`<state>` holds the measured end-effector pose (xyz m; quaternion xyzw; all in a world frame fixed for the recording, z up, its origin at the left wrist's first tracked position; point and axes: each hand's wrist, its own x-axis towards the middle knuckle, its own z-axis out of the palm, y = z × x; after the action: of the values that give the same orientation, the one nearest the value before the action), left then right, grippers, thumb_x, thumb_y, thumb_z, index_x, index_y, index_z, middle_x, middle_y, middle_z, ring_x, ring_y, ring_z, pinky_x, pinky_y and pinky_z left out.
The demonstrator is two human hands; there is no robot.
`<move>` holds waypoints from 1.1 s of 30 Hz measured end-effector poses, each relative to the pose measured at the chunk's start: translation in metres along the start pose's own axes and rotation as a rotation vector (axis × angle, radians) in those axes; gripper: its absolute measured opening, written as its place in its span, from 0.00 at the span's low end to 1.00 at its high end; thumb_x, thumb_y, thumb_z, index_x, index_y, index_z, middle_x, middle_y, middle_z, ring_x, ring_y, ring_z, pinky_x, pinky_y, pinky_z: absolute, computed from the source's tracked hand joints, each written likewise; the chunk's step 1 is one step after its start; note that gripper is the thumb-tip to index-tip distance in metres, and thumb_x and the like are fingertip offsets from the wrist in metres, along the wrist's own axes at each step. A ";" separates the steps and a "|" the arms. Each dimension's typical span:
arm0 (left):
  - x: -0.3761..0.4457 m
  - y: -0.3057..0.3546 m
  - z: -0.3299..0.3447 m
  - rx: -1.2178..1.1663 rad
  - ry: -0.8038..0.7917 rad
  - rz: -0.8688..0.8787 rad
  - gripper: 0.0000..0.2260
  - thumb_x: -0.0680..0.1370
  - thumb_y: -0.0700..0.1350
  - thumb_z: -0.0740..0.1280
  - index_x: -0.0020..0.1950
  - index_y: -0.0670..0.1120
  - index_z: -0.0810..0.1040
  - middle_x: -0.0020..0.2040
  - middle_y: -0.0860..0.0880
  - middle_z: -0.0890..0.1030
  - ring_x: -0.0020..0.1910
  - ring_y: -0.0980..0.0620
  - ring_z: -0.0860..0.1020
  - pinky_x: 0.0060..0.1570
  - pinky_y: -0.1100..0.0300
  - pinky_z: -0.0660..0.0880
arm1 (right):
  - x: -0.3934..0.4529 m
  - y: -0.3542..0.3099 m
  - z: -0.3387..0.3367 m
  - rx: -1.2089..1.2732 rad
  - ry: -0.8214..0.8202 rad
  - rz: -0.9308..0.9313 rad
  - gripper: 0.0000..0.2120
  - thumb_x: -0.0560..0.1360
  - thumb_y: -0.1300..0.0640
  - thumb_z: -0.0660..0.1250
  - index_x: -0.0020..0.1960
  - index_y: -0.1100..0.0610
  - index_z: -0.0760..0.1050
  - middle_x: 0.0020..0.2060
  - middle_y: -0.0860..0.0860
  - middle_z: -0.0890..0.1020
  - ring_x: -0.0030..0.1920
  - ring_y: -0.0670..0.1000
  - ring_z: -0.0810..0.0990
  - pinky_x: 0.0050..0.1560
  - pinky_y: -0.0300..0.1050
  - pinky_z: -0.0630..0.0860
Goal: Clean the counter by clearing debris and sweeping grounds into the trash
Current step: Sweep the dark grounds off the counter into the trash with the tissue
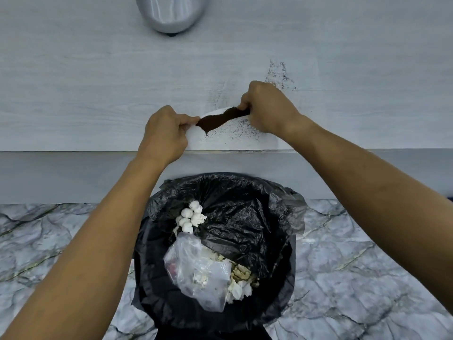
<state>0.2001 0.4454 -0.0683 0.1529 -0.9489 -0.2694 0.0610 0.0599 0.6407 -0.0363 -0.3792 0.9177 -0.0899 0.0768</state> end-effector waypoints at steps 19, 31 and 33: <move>-0.115 0.027 0.049 -0.102 -0.200 0.182 0.21 0.74 0.29 0.66 0.59 0.51 0.84 0.45 0.52 0.75 0.42 0.55 0.74 0.42 0.72 0.67 | -0.186 0.012 0.062 0.247 0.059 0.161 0.15 0.71 0.72 0.66 0.52 0.60 0.85 0.47 0.56 0.81 0.43 0.58 0.81 0.45 0.47 0.80; 0.157 0.090 0.013 -0.012 -0.057 0.300 0.13 0.79 0.35 0.64 0.56 0.48 0.85 0.48 0.49 0.84 0.46 0.57 0.78 0.39 0.84 0.63 | 0.032 0.116 -0.054 0.397 0.330 0.406 0.17 0.72 0.71 0.62 0.49 0.58 0.86 0.48 0.53 0.86 0.45 0.43 0.81 0.45 0.27 0.75; 0.183 0.091 0.025 -0.012 -0.043 0.277 0.14 0.79 0.34 0.64 0.55 0.47 0.86 0.50 0.48 0.85 0.47 0.58 0.78 0.39 0.84 0.63 | 0.052 0.130 -0.049 0.379 0.322 0.433 0.17 0.72 0.71 0.61 0.49 0.57 0.86 0.48 0.52 0.86 0.47 0.45 0.82 0.50 0.33 0.77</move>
<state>-0.0016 0.4721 -0.0348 0.0145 -0.9604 -0.2671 0.0784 -0.0751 0.6995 -0.0217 -0.1354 0.9443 -0.2993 0.0173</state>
